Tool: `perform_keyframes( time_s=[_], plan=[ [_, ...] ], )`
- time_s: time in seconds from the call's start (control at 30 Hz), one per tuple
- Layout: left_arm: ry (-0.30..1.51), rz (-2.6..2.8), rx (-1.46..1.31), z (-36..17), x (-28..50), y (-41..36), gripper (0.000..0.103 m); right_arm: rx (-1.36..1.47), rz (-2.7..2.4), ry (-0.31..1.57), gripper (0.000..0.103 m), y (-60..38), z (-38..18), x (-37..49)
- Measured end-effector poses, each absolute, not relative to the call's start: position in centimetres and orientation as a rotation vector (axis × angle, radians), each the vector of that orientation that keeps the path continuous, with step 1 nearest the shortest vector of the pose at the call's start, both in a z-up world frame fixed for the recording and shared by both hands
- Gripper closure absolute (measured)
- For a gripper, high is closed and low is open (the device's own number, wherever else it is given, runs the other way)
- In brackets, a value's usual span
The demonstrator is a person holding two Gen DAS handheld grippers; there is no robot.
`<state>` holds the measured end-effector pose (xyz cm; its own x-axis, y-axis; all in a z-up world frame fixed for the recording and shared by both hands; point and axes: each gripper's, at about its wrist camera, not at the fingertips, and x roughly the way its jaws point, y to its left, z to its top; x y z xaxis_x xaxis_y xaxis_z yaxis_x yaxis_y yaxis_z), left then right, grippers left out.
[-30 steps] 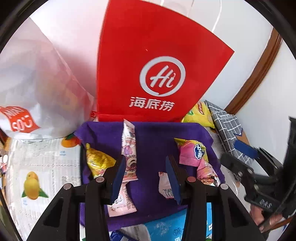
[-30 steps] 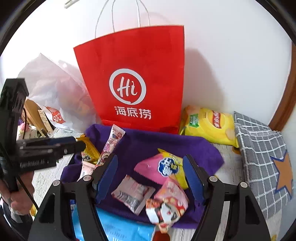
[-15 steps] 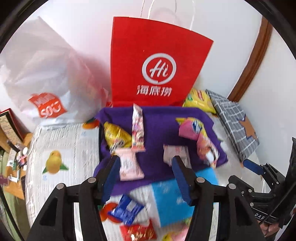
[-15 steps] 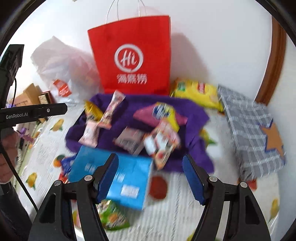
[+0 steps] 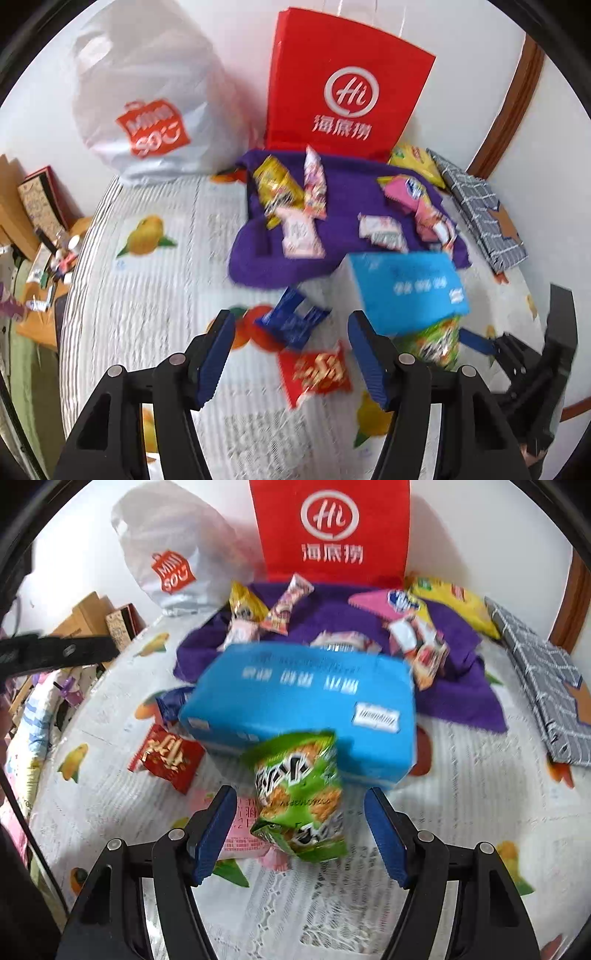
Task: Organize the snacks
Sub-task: 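Lower the right tool to the pile and grasp the green snack bag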
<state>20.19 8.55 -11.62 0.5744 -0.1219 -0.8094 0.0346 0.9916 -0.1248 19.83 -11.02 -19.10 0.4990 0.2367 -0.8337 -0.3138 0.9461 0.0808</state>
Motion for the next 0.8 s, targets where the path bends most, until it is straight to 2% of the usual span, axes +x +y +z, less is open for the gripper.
perform_keyframes(
  time_s=[0.17,0.57,0.8],
  plan=[
    [1.008,-0.067,-0.11,-14.4,18.7,9.5,0.041,-0.011,0.325,0.987,0.051,-11.0,-20.6,20.6],
    [1.069,-0.092,-0.164,-20.8,16.8,9.9,0.042,-0.026,0.269,0.911,0.052,-14.9,-19.2,17.8],
    [0.996,-0.095,-0.19,-21.0,15.7,9.6,0.033,-0.077,0.162,0.893,0.052,-18.3,-20.8,17.4]
  ],
)
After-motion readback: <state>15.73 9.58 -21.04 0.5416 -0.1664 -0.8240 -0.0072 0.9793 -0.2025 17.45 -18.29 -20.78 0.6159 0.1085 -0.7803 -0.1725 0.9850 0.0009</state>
